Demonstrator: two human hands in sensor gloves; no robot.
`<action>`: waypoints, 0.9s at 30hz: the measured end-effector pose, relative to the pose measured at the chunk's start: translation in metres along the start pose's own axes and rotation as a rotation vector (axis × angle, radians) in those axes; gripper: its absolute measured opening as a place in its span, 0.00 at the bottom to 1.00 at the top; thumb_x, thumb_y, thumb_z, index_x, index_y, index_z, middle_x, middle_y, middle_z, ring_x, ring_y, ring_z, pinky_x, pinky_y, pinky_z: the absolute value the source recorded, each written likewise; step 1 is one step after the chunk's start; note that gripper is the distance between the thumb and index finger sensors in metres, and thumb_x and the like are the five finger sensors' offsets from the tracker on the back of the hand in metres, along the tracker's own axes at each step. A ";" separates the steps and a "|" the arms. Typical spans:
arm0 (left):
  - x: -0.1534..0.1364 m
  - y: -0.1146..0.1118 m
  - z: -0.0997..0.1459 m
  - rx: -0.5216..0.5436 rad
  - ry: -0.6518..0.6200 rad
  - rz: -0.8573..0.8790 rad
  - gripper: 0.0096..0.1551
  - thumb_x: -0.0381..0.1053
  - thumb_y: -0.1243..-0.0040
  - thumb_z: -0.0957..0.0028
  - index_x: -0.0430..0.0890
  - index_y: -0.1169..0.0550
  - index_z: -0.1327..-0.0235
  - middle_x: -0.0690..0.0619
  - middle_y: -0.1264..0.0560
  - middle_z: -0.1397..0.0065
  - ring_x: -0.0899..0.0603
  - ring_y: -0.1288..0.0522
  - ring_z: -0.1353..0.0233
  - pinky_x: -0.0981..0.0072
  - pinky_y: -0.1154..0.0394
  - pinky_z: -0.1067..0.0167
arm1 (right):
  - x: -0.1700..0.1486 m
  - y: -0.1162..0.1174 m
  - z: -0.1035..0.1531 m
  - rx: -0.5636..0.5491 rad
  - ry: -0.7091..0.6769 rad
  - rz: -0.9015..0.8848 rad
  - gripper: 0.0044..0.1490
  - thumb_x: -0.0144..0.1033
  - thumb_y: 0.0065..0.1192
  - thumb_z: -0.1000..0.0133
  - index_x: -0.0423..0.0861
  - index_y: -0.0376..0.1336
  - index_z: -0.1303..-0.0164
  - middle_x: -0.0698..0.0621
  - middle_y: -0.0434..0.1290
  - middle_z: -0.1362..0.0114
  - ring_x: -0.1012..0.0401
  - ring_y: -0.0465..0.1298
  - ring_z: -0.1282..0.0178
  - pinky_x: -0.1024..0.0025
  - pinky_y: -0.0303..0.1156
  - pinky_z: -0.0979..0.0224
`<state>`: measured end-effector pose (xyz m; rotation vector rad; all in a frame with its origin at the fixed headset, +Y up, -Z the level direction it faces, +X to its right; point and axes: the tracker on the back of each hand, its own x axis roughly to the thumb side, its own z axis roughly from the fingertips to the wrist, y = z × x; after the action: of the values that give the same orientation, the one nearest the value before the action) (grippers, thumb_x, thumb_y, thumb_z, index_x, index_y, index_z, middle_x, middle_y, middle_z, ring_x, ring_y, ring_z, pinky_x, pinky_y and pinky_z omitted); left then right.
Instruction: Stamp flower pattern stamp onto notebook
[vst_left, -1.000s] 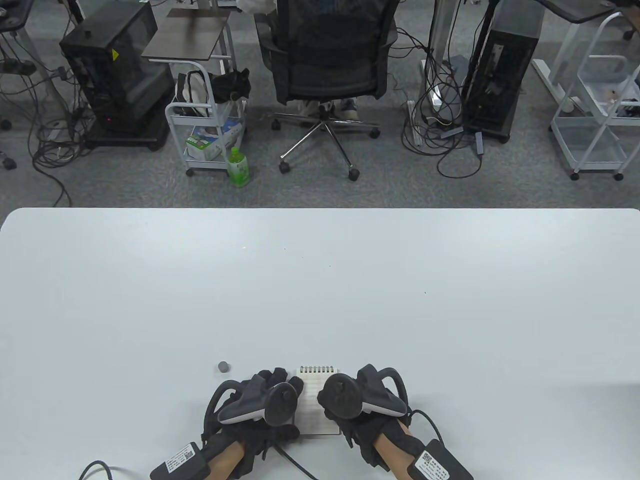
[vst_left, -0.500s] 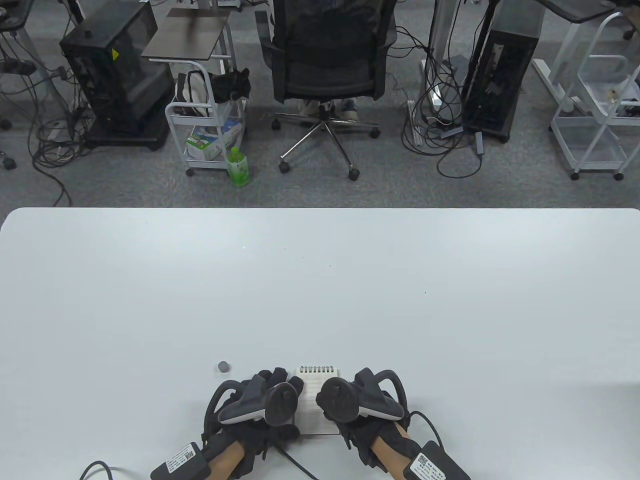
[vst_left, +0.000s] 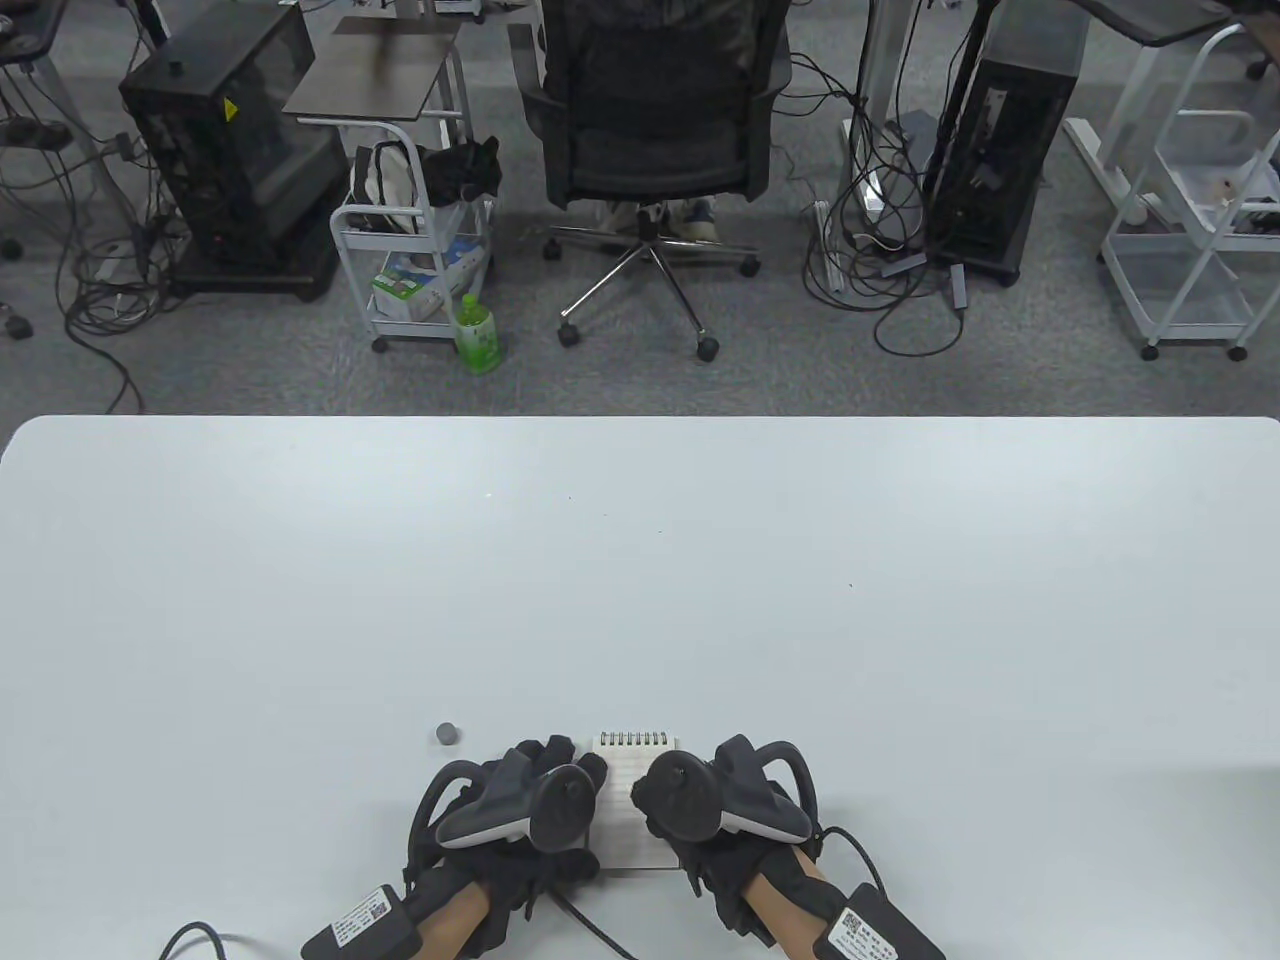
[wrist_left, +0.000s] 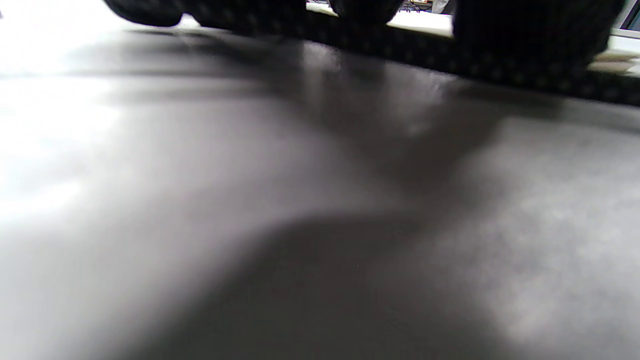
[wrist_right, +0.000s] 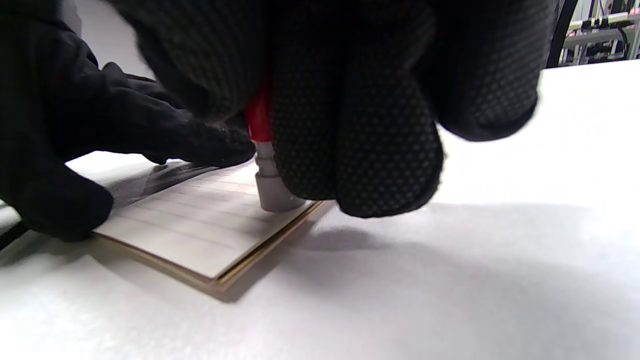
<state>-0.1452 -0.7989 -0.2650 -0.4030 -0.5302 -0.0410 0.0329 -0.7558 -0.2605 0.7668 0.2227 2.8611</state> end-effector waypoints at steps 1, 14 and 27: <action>0.000 0.000 0.000 0.000 0.000 0.000 0.55 0.70 0.45 0.63 0.50 0.47 0.24 0.40 0.53 0.19 0.29 0.51 0.22 0.33 0.45 0.33 | 0.001 0.000 0.000 -0.006 -0.005 0.013 0.26 0.37 0.70 0.53 0.52 0.72 0.42 0.40 0.82 0.49 0.48 0.87 0.54 0.45 0.77 0.41; 0.000 0.000 0.000 0.000 0.000 0.001 0.55 0.70 0.45 0.63 0.50 0.47 0.24 0.40 0.53 0.19 0.29 0.51 0.22 0.33 0.45 0.33 | -0.047 -0.042 0.021 -0.459 0.075 -0.507 0.27 0.40 0.71 0.54 0.51 0.73 0.43 0.44 0.82 0.47 0.49 0.86 0.53 0.46 0.76 0.41; 0.000 0.006 -0.002 -0.042 0.000 -0.007 0.55 0.70 0.44 0.62 0.49 0.46 0.24 0.39 0.51 0.19 0.29 0.49 0.23 0.34 0.44 0.33 | -0.105 -0.027 0.025 -0.511 0.201 -0.986 0.27 0.38 0.72 0.54 0.49 0.72 0.43 0.42 0.82 0.47 0.48 0.86 0.53 0.45 0.76 0.42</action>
<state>-0.1435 -0.7941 -0.2691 -0.4422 -0.5317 -0.0588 0.1387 -0.7479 -0.2945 0.1650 -0.0955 1.9051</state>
